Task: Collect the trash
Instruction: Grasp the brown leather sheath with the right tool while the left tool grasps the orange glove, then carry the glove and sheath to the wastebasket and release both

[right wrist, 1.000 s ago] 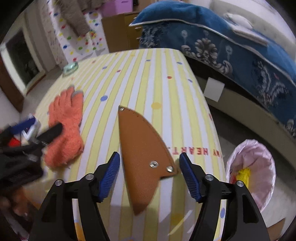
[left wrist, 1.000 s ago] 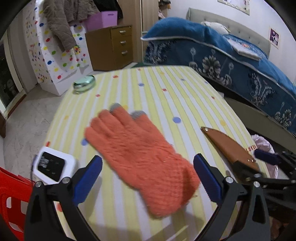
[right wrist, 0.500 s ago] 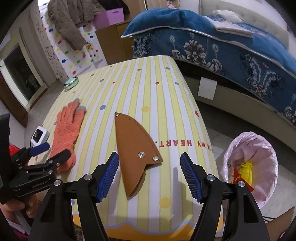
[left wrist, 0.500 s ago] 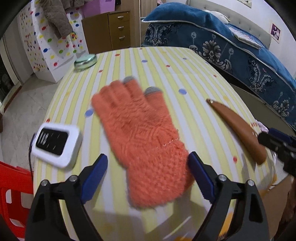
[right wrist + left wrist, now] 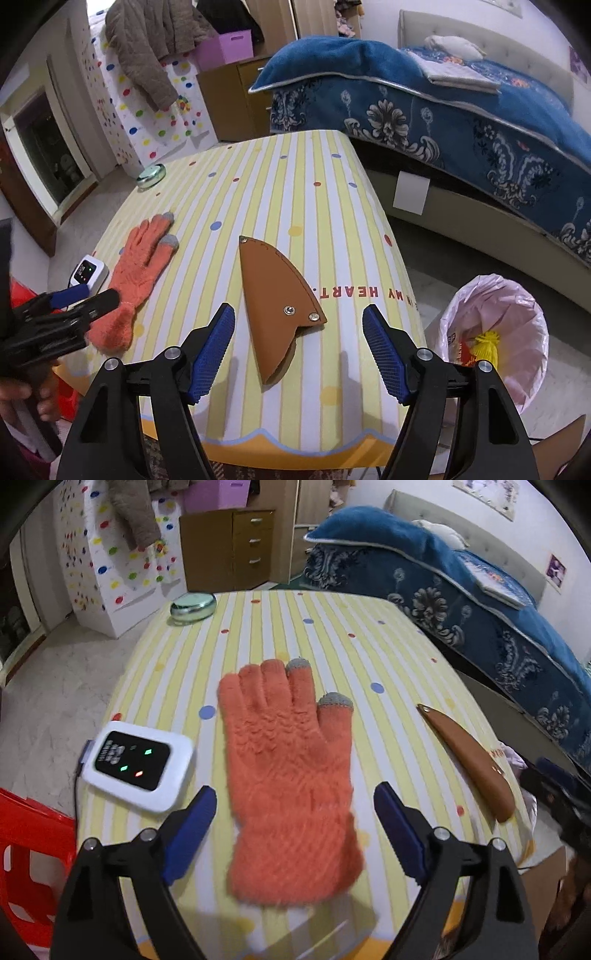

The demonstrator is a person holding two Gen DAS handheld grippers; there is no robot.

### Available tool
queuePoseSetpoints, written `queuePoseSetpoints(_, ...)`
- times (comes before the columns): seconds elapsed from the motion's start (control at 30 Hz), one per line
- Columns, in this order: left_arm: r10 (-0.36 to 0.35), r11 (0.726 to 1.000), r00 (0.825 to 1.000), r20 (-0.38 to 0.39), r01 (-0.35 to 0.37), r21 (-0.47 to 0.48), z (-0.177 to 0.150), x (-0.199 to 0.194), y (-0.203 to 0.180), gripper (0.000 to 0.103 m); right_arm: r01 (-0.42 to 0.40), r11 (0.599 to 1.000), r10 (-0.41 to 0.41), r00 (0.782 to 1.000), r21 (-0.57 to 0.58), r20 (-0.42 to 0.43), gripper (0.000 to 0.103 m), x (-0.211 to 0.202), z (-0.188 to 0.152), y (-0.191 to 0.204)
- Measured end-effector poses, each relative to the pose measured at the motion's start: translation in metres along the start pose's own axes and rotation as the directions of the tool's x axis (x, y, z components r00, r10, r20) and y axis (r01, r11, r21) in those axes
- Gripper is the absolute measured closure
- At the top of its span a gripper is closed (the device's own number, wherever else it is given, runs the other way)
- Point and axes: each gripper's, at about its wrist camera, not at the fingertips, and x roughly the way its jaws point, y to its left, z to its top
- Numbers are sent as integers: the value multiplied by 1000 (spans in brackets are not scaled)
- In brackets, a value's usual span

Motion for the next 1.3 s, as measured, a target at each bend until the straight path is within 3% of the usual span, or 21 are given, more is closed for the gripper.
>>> queuePoseSetpoints(0.2,96,995,994,-45,-95,25,5,28,-12,21,11,1000,-11,1000,2,0,31,-1,-3,-5)
queuePoseSetpoints(0.37,112,992,993,-37,-109,65,11,35,-22,24,14,1000,-14,1000,13,-2,31,0,-5,-9)
queuePoseSetpoints(0.47,105,991,994,-16,-104,85,14,34,-27,42,19,1000,-19,1000,2,3,31,-1,-5,-8)
queuePoseSetpoints(0.6,101,989,995,7,-101,112,12,30,-28,79,15,1000,-15,1000,-12,5,31,-1,-7,-7)
queuePoseSetpoints(0.63,77,992,997,6,-77,102,11,27,-25,84,13,1000,-13,1000,-14,4,31,-1,-8,-6)
queuePoseSetpoints(0.73,5,998,1000,23,-7,65,7,13,-18,86,4,1000,-4,1000,-29,10,31,-1,-7,-4)
queuePoseSetpoints(1.0,-66,995,992,105,58,77,7,-28,-27,86,-8,997,9,1000,-77,10,31,1,-6,8)
queuePoseSetpoints(1.13,-66,995,988,142,55,79,10,-40,-27,86,-12,993,14,1000,-120,10,40,5,-6,13)
queuePoseSetpoints(1.3,-59,996,985,162,48,73,11,-47,-23,86,-17,991,14,1000,-131,-20,41,24,1,16)
